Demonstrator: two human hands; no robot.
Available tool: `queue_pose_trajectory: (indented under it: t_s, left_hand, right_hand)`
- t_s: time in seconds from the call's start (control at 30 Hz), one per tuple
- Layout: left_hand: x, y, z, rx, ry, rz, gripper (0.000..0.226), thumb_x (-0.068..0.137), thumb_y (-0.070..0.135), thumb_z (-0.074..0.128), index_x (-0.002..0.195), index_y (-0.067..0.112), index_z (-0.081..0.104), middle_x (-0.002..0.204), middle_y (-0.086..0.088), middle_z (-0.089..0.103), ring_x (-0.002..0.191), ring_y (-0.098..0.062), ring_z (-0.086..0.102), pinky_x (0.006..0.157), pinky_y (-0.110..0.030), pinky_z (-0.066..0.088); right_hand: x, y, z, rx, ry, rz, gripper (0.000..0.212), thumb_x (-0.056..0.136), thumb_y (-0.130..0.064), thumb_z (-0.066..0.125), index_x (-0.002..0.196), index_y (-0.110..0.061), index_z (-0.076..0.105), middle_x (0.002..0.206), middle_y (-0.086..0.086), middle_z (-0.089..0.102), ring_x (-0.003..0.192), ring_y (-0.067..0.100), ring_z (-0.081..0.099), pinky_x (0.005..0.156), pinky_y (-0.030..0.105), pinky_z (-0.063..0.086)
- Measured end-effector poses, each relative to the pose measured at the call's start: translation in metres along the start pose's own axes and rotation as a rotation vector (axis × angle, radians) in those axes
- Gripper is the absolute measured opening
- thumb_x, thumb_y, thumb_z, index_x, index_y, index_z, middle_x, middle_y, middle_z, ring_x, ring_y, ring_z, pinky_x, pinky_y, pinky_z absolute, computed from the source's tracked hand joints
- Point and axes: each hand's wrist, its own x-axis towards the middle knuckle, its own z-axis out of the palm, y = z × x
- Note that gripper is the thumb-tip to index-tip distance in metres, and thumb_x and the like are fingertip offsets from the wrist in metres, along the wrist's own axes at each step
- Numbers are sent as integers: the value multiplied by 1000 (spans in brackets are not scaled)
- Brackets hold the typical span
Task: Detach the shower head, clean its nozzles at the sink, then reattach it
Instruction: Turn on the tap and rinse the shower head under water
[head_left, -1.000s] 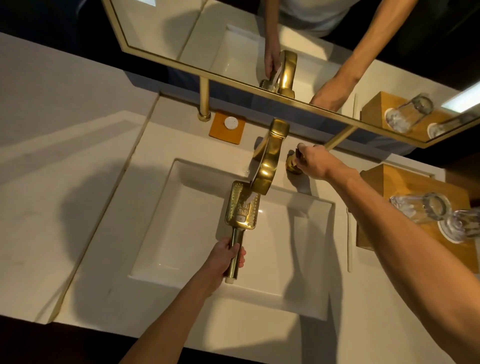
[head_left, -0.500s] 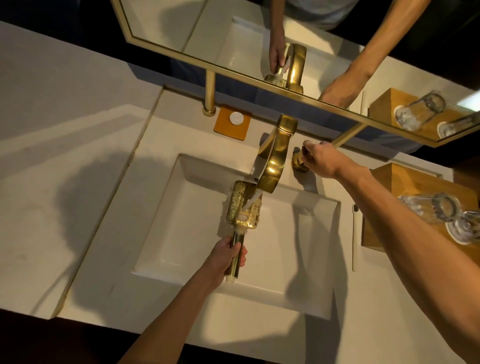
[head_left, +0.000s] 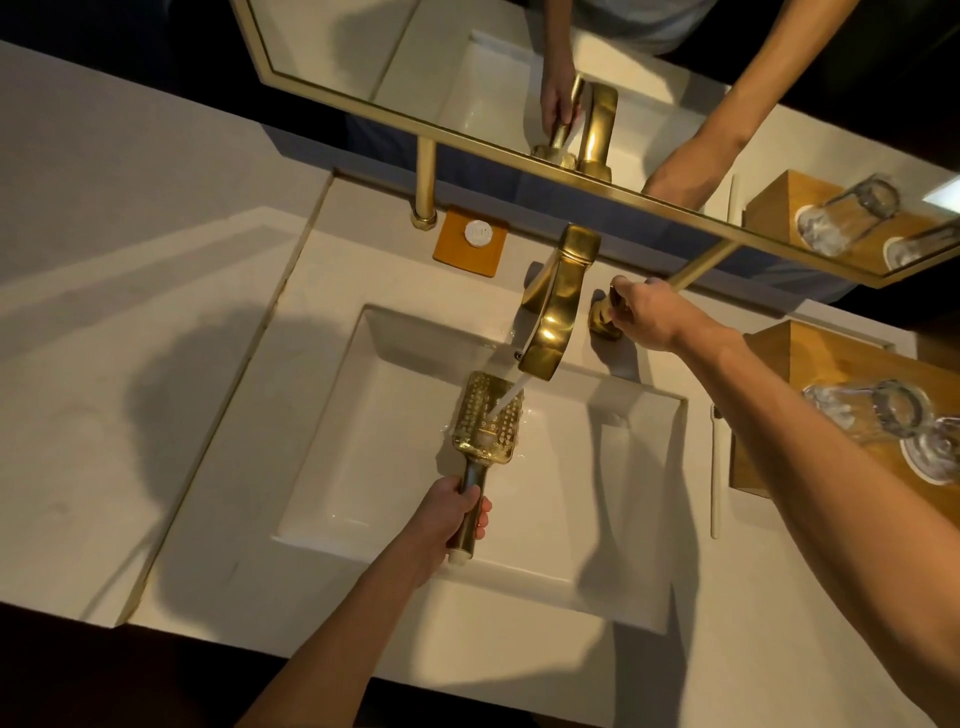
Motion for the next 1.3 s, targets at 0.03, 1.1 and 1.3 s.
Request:
queue_pose_trajectory:
  t_s: [0.03, 1.1, 1.3]
  left_hand:
    - [-1, 0, -2, 26, 9, 5, 18, 101, 7, 41, 111, 3, 55, 82, -12, 60, 65, -18, 55, 56, -31, 48]
    - [5, 9, -45, 203, -11, -47, 17, 99, 1, 42, 107, -1, 57, 75, -15, 60, 53, -20, 52, 47, -31, 45]
    - [8, 14, -52, 130, 49, -25, 17, 99, 1, 42, 105, -4, 57, 75, -16, 61, 57, -21, 54, 52, -34, 46]
  right_hand:
    - [-1, -1, -1, 1, 1, 1, 27, 102, -27, 45, 123, -9, 47, 103, 20, 60, 99, 31, 50, 75, 41, 44]
    - [-2, 3, 9, 80, 65, 25, 28, 99, -23, 54, 123, -10, 49, 106, 19, 55, 93, 31, 52, 76, 36, 38]
    - [-2, 2, 9, 82, 58, 49, 29, 99, -22, 54, 125, -11, 48, 109, 20, 54, 94, 33, 54, 80, 39, 42]
